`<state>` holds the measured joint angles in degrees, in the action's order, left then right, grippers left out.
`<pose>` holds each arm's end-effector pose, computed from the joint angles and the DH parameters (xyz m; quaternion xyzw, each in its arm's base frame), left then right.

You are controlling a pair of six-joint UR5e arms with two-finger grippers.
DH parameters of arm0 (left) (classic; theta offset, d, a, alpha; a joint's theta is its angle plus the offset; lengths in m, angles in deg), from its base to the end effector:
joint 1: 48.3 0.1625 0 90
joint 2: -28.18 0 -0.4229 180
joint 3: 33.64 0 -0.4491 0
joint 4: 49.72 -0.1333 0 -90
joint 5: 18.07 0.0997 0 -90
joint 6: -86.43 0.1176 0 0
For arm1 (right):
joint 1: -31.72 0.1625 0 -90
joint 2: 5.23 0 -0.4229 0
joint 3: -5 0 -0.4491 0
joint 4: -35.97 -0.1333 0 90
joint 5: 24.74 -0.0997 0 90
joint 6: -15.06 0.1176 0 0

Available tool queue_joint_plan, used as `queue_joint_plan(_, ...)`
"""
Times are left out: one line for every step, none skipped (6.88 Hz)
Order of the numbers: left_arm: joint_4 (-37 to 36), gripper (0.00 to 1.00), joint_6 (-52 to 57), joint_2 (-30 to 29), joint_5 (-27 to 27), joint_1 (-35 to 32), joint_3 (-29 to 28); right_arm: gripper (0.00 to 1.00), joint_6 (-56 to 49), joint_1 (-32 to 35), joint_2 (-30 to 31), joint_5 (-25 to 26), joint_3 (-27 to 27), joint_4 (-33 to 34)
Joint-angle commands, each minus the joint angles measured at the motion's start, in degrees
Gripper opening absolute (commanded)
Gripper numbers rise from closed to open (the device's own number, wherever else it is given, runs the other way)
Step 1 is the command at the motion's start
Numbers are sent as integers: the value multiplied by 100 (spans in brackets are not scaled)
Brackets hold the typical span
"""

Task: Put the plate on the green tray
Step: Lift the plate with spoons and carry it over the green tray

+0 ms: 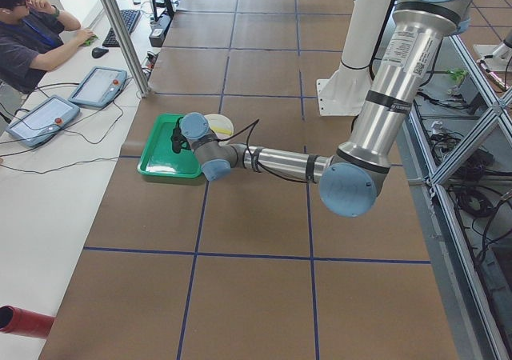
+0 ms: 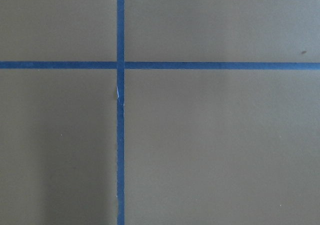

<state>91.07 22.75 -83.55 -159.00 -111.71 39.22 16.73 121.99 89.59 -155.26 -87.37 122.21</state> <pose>0.2856 -0.6643 0.4795 0.0261 0.5659 -0.0648 0.8215 0.0593 -0.5146 0.6902 0.0065 -0.3464 0.0119 0.9380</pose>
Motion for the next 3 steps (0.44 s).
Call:
queue_joint_plan(-376, 0, -486, -857, 619, 22, -927, 100, 0, 0, 2, 0, 0, 6)
queue_joint_plan(-377, 0, -627, -1268, 837, 65, -1636, 100, 0, 0, 2, 0, 0, -2)
queue_joint_plan(-368, 0, -654, -1377, 1092, 135, -1869, 100, 0, 0, 2, 0, 0, 6)
